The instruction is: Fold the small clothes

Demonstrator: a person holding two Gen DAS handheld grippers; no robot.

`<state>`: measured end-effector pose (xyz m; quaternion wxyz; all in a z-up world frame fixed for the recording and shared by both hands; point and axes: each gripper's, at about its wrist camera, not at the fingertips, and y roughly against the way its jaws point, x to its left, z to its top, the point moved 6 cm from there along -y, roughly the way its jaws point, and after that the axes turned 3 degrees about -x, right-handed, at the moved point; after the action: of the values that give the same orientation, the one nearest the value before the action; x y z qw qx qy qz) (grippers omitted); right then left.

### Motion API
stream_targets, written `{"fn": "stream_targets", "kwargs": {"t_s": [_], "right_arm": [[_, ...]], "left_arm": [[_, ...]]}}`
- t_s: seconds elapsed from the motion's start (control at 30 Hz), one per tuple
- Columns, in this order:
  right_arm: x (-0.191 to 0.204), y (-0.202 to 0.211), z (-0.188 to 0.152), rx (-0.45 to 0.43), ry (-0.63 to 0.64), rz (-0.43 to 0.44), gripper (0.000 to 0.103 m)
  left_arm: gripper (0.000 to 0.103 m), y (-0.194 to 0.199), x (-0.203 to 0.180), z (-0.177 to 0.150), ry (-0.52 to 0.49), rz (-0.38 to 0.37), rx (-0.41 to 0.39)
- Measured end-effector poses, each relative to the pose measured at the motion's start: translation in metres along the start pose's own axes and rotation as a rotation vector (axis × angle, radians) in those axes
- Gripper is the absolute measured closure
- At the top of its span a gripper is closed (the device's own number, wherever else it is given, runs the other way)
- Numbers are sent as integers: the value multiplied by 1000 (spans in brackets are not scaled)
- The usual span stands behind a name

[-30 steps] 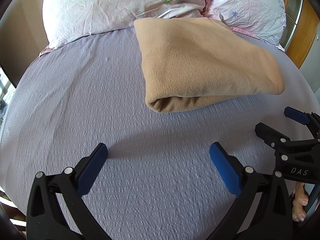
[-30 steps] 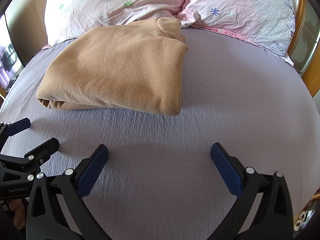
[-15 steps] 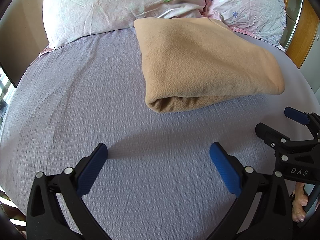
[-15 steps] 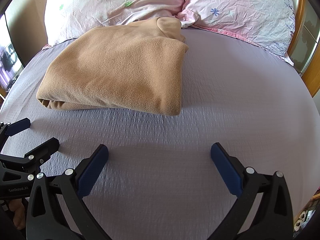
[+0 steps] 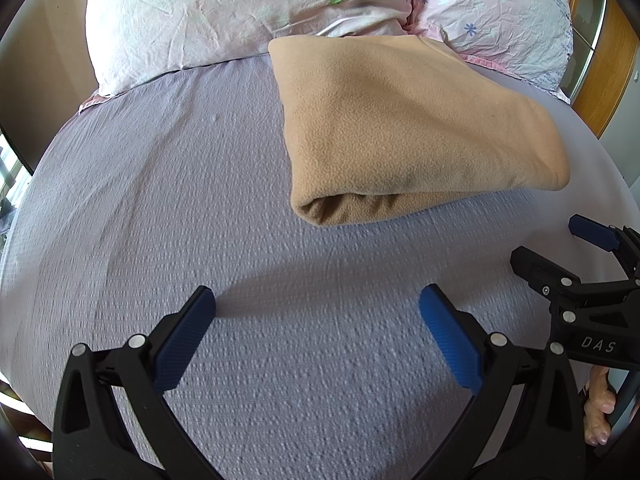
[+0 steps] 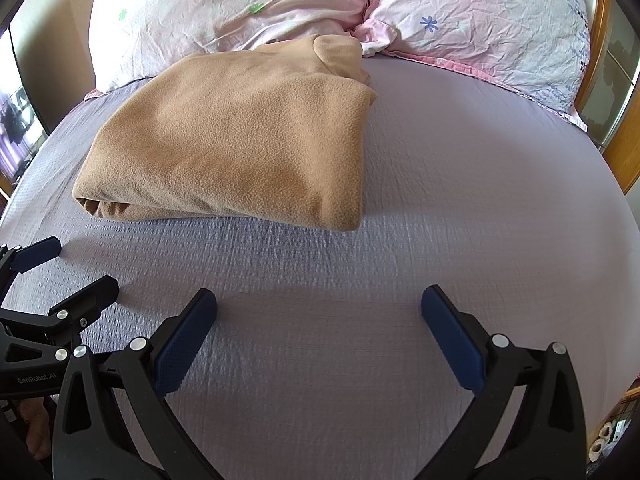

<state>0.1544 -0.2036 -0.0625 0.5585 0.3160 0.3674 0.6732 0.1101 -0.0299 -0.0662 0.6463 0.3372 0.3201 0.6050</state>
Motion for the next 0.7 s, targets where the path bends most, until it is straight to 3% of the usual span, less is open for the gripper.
{"fn": "stream_targets", "kwargs": {"t_s": [0.7], "right_arm": [[1,0,0,-1,-2,-2,1]], "left_arm": [[2,1,0,0,4,5,-9]]}}
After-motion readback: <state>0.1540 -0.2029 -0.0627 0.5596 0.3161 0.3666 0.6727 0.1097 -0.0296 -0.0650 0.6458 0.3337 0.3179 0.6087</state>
